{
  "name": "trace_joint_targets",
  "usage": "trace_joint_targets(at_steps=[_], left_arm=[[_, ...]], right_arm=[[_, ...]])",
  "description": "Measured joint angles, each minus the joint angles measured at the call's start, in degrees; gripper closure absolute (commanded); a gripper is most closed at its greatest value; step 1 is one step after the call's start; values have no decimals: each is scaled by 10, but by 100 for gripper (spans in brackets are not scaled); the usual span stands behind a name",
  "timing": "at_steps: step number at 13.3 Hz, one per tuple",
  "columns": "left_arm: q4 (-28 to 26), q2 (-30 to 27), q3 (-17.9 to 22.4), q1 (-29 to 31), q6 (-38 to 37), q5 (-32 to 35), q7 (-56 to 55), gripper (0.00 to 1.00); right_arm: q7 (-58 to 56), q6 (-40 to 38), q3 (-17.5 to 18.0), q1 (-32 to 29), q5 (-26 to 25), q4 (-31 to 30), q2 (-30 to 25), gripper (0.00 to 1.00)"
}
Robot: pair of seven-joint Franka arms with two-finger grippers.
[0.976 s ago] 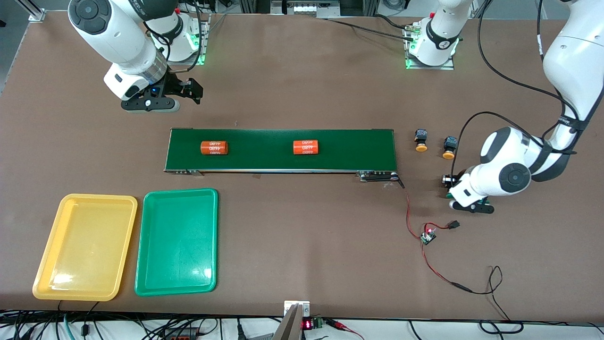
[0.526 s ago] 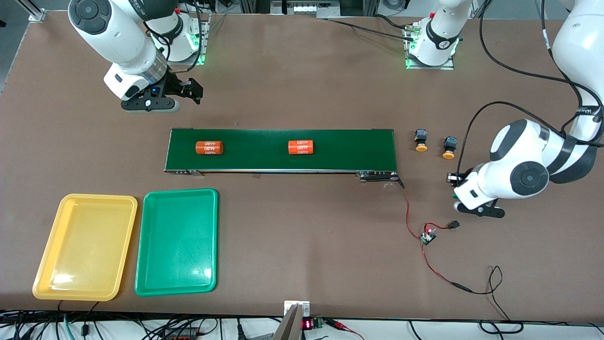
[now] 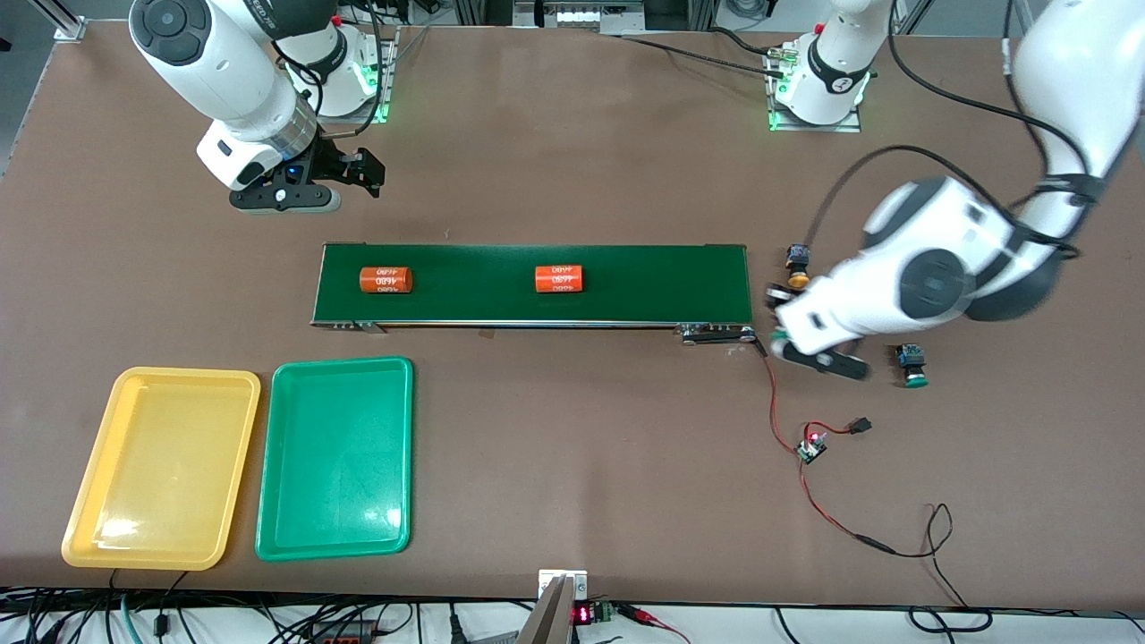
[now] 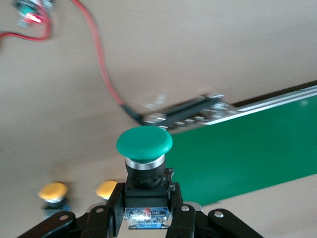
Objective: Sort buttons by color to trays
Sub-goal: 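Carry the green button with the left gripper and lower it onto the belt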
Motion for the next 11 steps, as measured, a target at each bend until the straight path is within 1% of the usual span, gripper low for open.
trace_joint_targets(at_steps=[2,3,6,7,8,9,10,11], left_arm=[[-16,2,2,-62,13,-1,-77,89],[-26,5,5,-87,34,-1,-114,89],[-73,13,32,-129,112,-1,-178,88],[-96,16,46,-134,147,-1,-190,86],[-116,18,62,-139,182,-1,-197,76],[-128,19,78,-145,202,-1,-200,20],[-130,20,87,-152,213,-1,-207,0],[-128,20,88,-154,215,-1,-219,0]], right_arm=[[0,0,0,0,0,0,0,0],[0,0,0,0,0,0,0,0],[0,0,0,0,0,0,0,0],[0,0,0,0,0,0,0,0],[0,0,0,0,0,0,0,0],[0,0,0,0,0,0,0,0],[0,0,0,0,0,0,0,0],[0,0,0,0,0,0,0,0]])
